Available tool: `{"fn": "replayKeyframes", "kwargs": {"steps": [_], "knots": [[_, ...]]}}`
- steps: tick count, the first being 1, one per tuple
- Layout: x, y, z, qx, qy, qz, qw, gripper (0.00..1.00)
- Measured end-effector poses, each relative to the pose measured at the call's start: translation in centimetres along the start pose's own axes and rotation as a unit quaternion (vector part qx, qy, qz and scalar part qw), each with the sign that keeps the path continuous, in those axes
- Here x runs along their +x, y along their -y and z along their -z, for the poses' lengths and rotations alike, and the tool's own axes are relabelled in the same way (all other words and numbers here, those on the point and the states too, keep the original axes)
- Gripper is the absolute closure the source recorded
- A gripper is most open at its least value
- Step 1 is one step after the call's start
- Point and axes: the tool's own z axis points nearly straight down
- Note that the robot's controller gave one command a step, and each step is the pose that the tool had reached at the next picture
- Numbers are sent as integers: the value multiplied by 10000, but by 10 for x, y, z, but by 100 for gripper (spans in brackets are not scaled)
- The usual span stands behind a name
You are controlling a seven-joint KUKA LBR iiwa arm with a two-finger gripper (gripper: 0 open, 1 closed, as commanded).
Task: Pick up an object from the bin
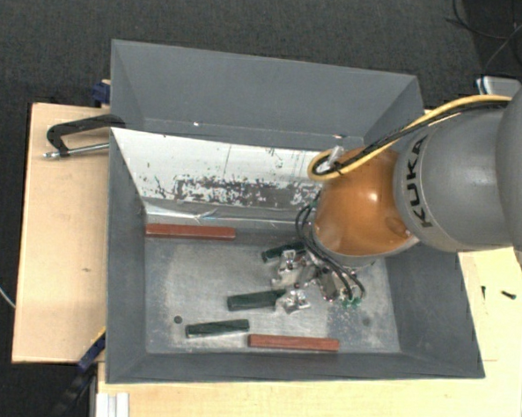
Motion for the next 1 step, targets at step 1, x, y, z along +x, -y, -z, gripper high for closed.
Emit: {"fn": "replayKeyframes", "kwargs": {"steps": [1], "knots": [[26,11,216,5,59,-182,9998,100]]}}
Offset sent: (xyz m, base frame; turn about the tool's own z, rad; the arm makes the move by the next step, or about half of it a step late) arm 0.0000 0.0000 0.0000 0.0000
